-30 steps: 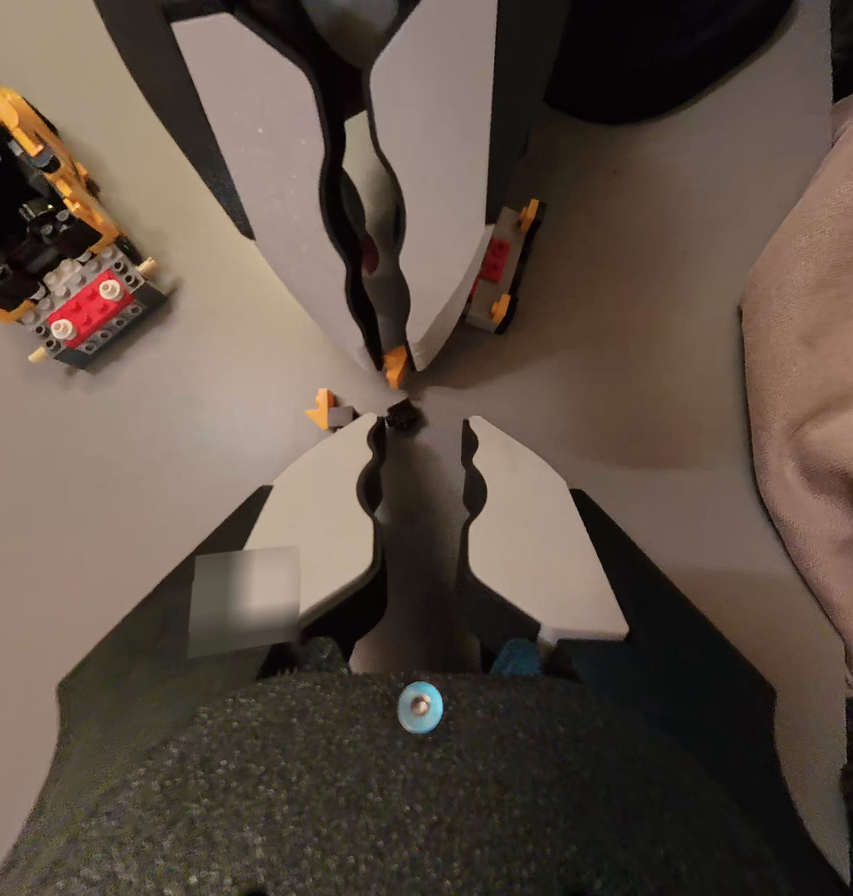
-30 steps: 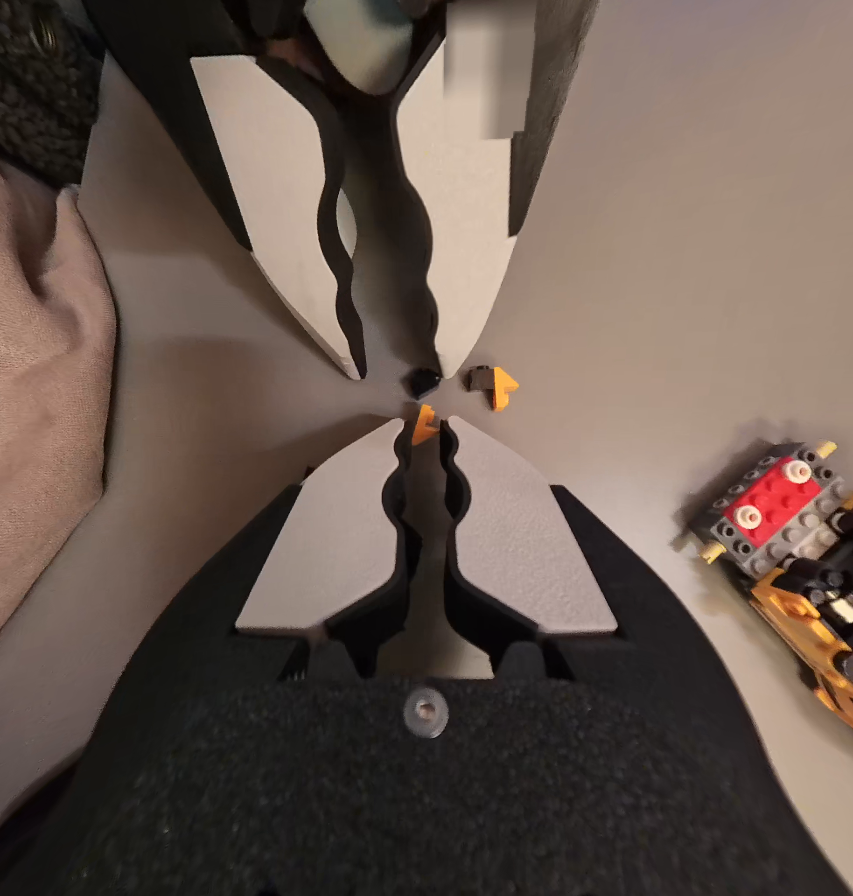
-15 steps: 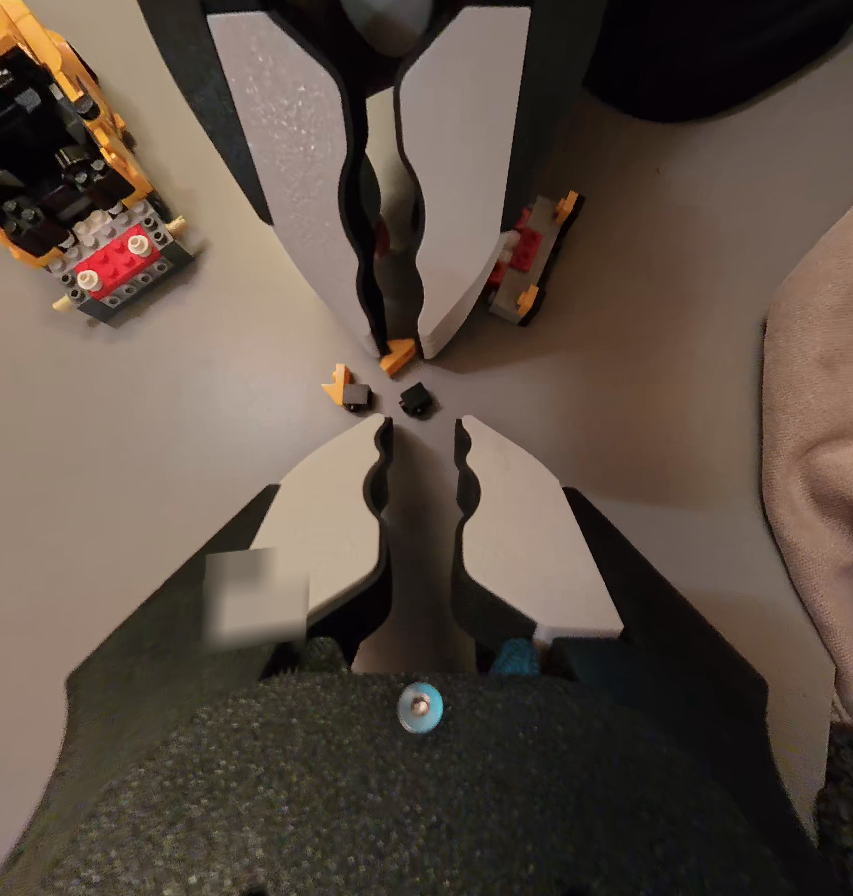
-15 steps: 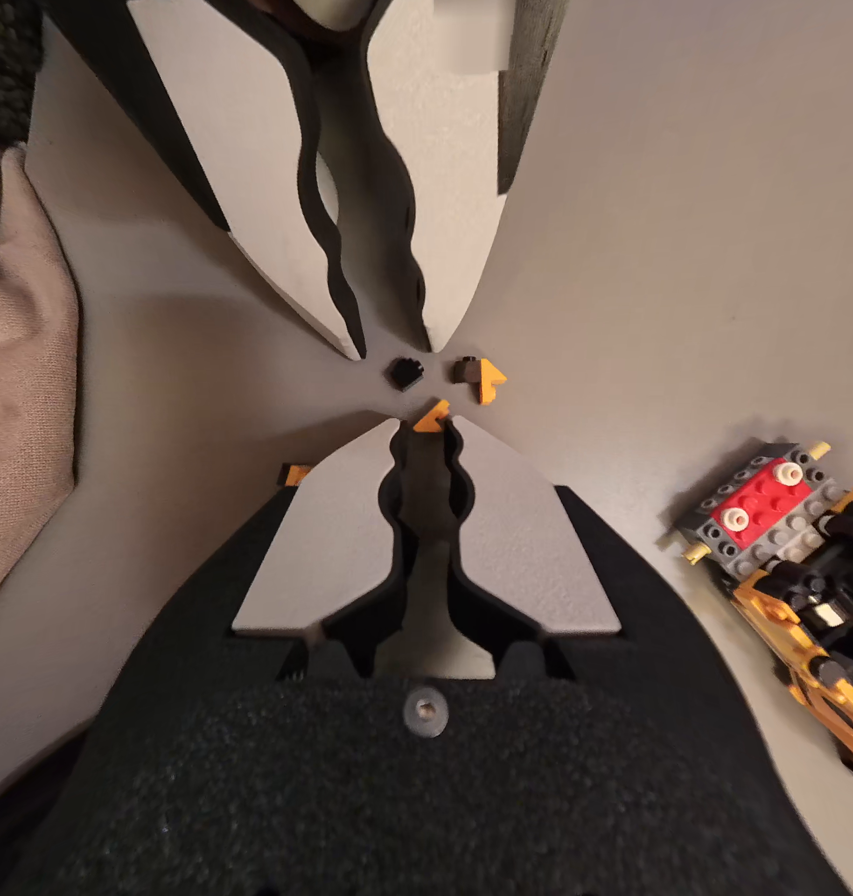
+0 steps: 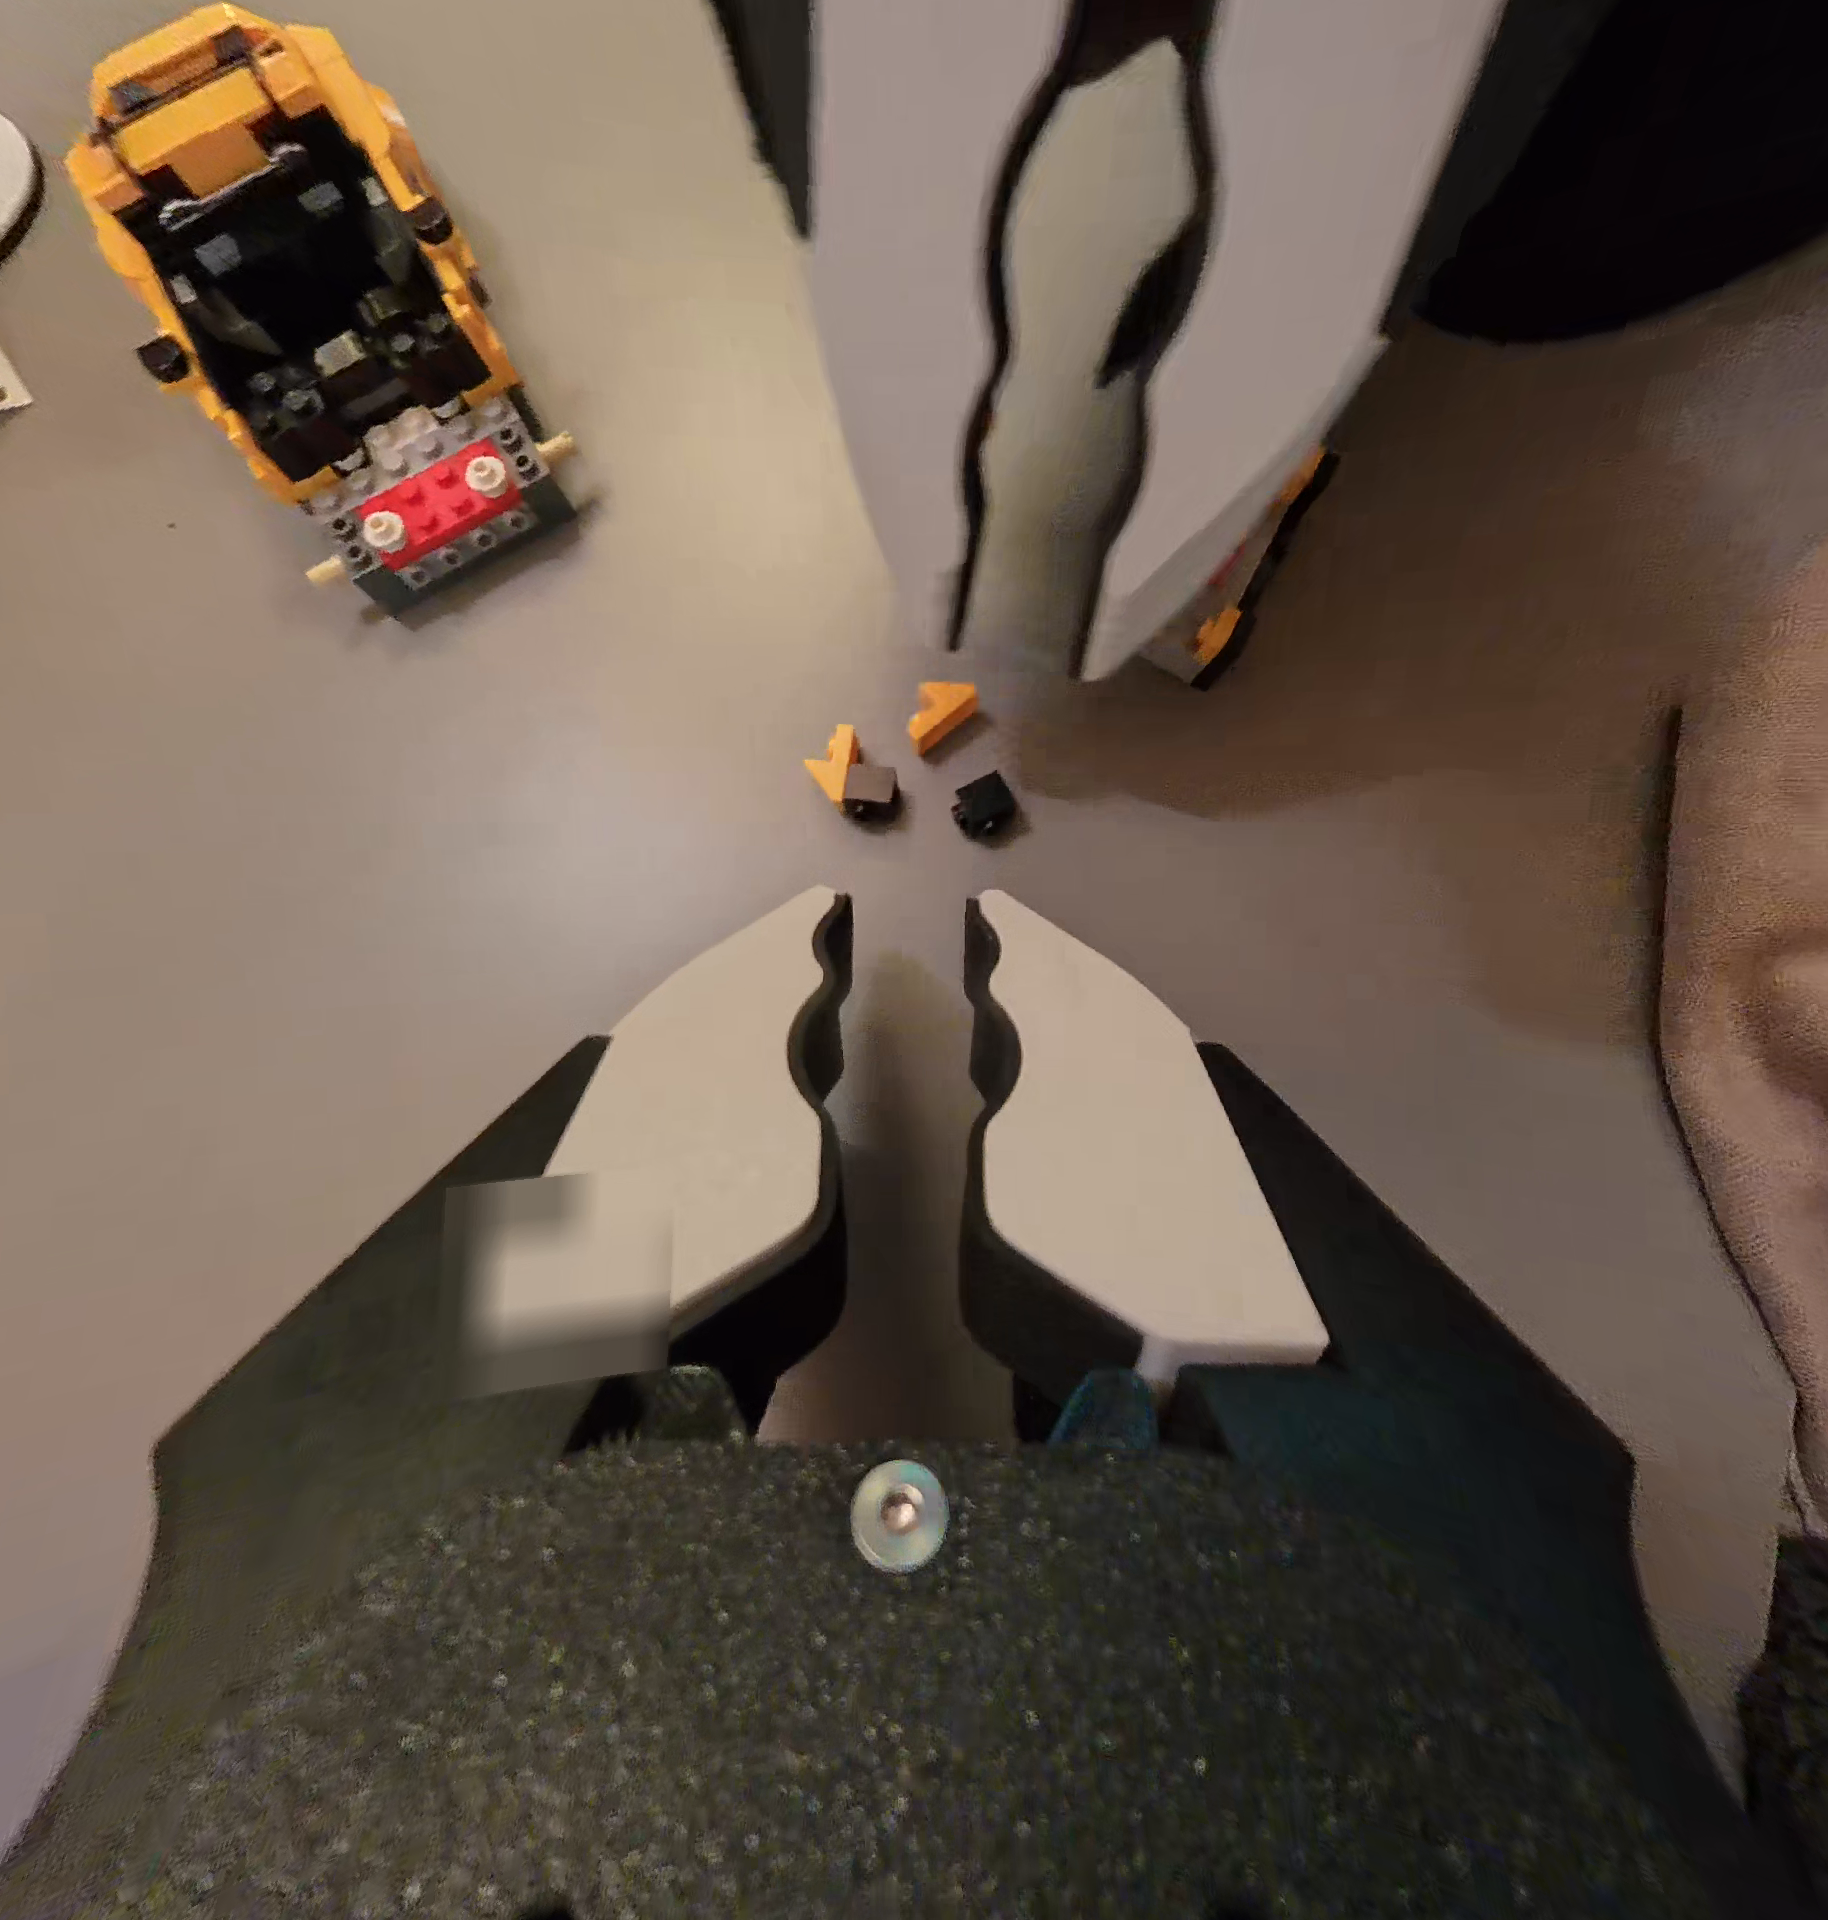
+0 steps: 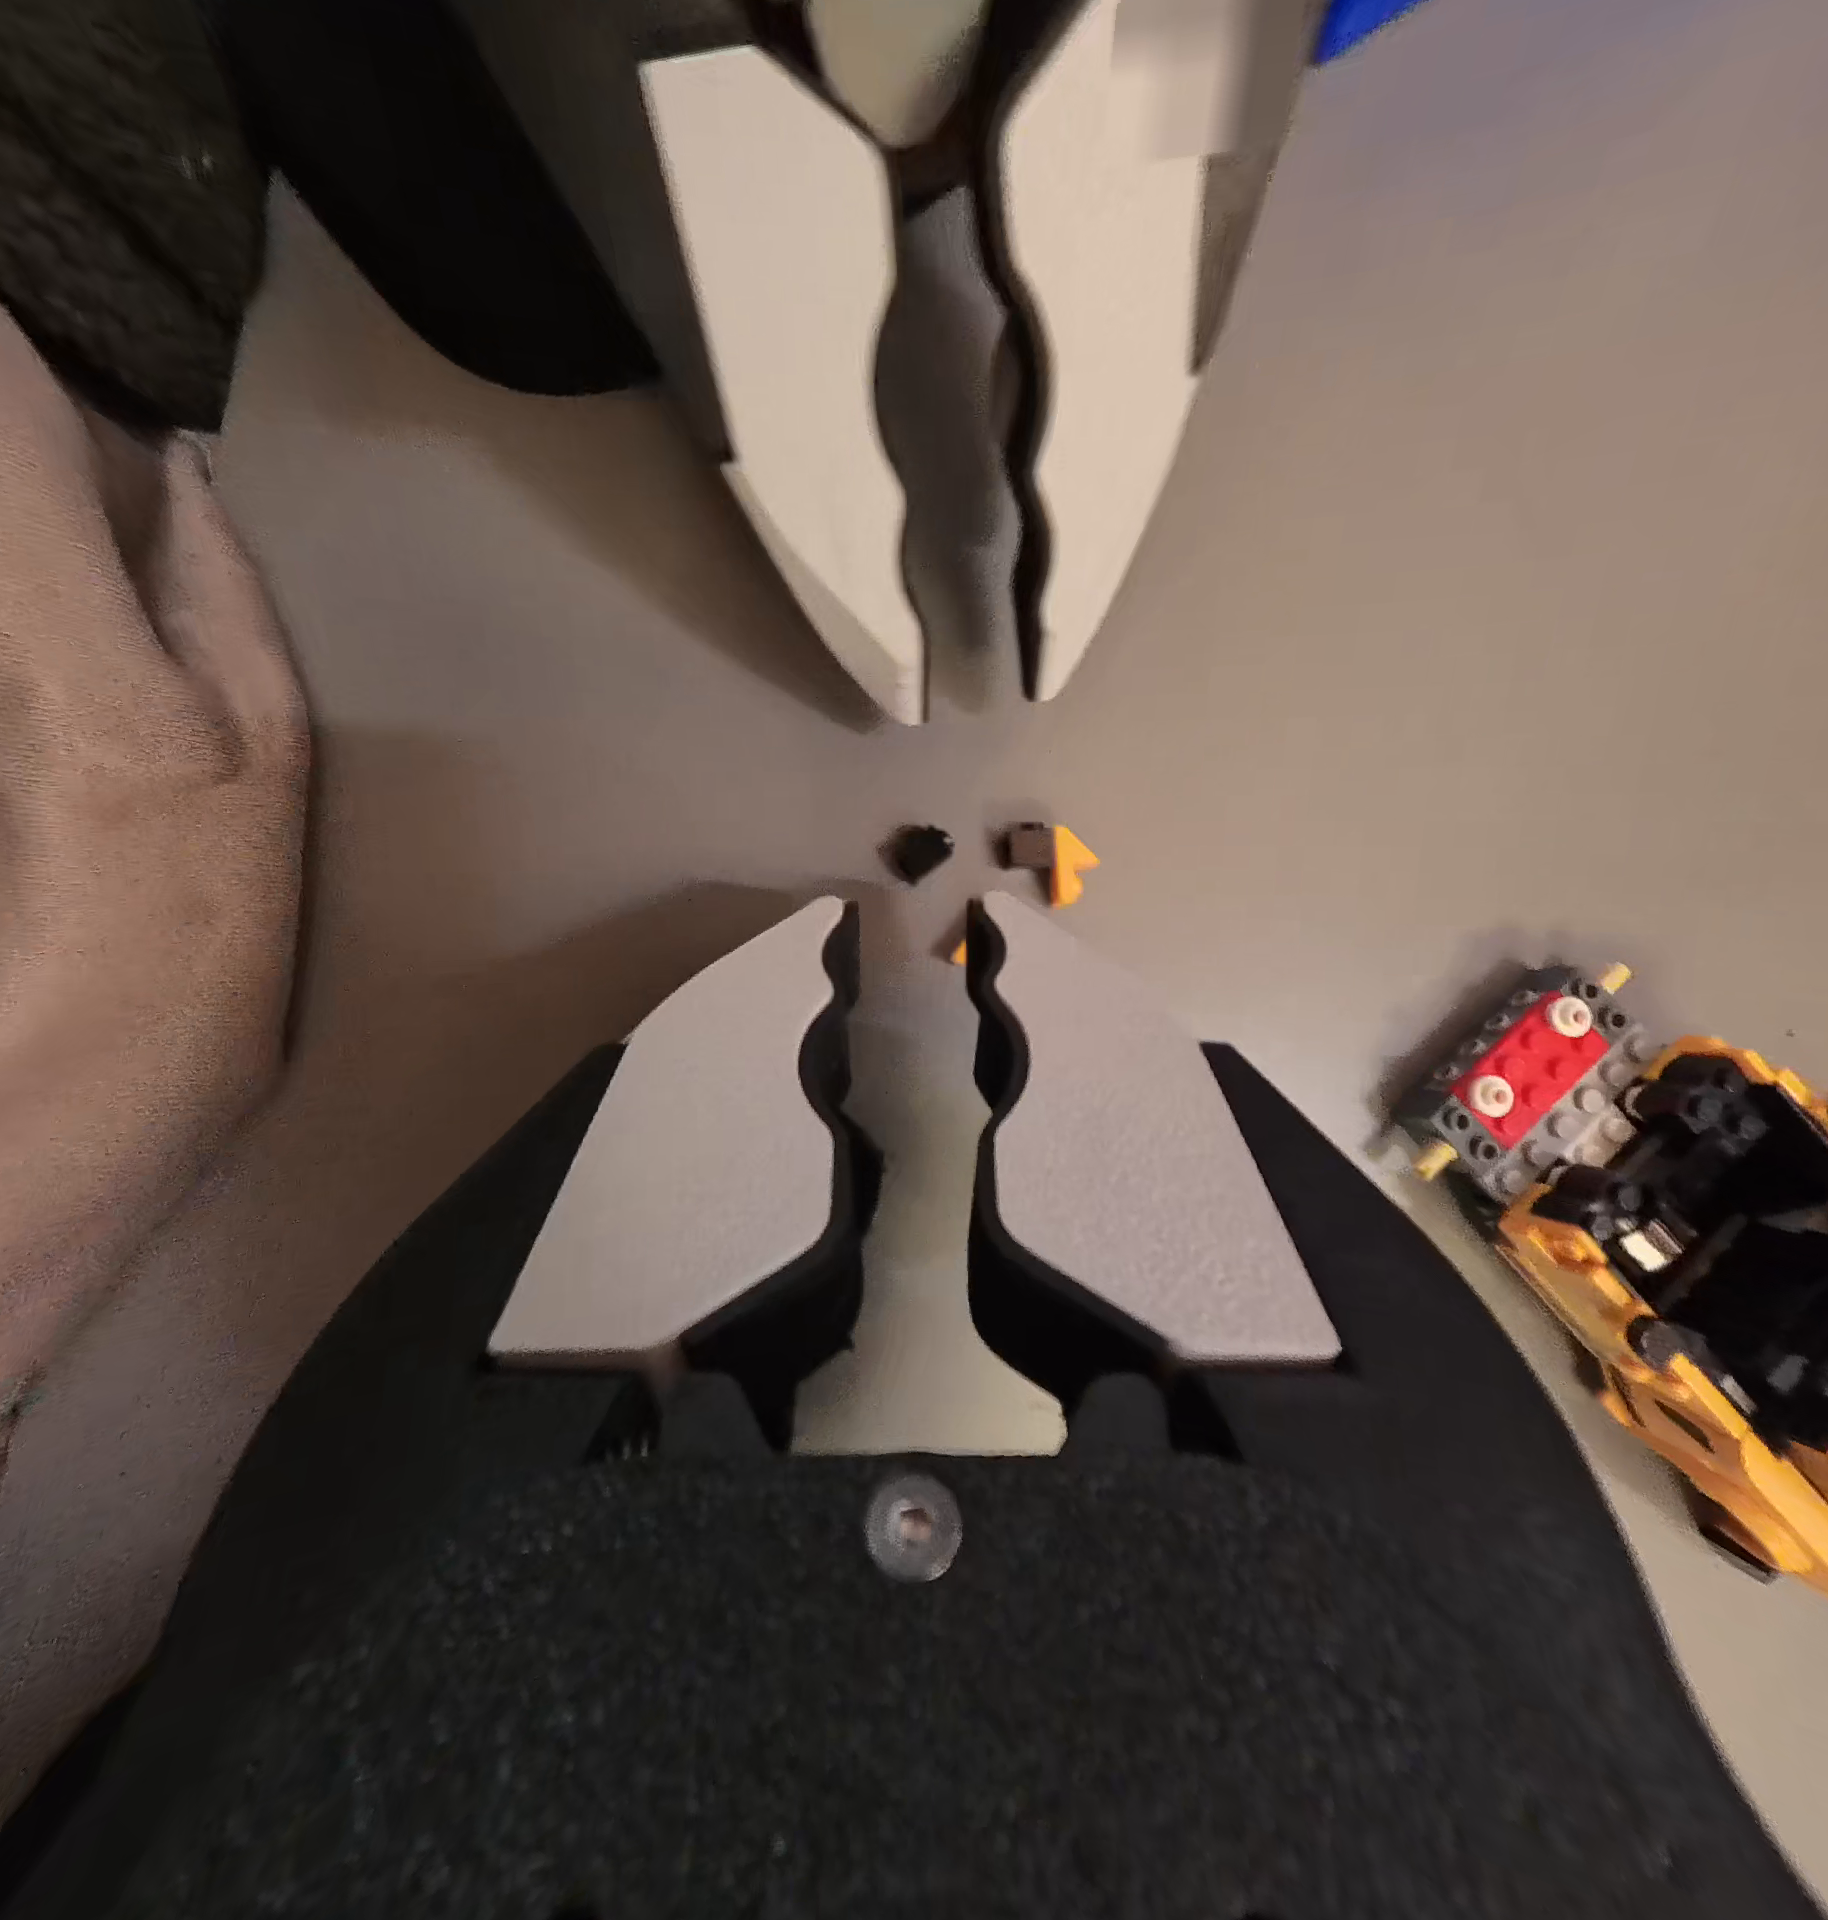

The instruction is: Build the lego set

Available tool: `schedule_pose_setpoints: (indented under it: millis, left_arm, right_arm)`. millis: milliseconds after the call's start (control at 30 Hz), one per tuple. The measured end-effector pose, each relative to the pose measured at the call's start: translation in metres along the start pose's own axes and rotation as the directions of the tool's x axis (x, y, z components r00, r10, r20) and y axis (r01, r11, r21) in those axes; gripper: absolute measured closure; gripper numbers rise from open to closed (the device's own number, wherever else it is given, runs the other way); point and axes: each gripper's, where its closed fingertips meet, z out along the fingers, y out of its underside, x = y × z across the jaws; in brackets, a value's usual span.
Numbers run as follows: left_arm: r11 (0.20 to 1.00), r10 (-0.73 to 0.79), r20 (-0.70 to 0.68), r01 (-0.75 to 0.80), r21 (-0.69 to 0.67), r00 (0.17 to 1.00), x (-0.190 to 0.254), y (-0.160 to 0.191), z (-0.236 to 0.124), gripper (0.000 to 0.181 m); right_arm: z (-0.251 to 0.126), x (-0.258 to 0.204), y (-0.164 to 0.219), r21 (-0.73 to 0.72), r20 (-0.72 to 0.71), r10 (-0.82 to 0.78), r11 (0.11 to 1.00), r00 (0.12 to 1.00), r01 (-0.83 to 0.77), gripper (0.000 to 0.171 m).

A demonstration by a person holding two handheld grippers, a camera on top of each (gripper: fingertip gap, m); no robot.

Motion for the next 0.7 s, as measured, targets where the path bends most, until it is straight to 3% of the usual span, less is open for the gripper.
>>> schedule_pose_setpoints:
  millis: [133, 300, 467, 567, 633, 700]
  left_arm:
    - [0.998, -0.029, -0.024, 0.031, 0.051, 0.999, -0.003, -0.002, -0.007, 0.162]
    - [0.995, -0.023, -0.037, 0.027, 0.093, 0.999, -0.001, -0.005, -0.012, 0.162]
    - [0.989, -0.030, -0.053, 0.038, 0.146, 0.998, 0.000, -0.009, -0.017, 0.164]
    - [0.981, 0.006, -0.085, 0.011, 0.193, 0.996, 0.006, -0.014, -0.022, 0.164]
    - [0.966, 0.053, -0.103, -0.025, 0.257, 0.993, 0.012, -0.021, -0.029, 0.163]
    - [0.935, 0.097, -0.114, -0.051, 0.350, 0.989, 0.019, -0.033, -0.039, 0.162]
  right_arm:
    - [0.006, -0.001, -0.001, -0.029, -0.071, -0.138, 0.990, 0.988, 0.137, 0.152]
    - [0.021, 0.001, 0.000, -0.108, 0.012, -0.234, 0.966, 0.972, 0.234, 0.152]
    - [0.030, 0.000, 0.004, -0.141, 0.069, -0.189, 0.970, 0.980, 0.197, 0.161]
    - [0.021, -0.002, -0.008, -0.019, 0.063, -0.114, 0.993, 0.991, 0.116, 0.162]
    - [0.007, -0.005, -0.026, 0.145, 0.086, -0.007, 0.989, 0.996, -0.006, 0.162]
    - [-0.016, -0.010, -0.047, 0.337, 0.183, 0.098, 0.928, 0.978, -0.156, 0.162]
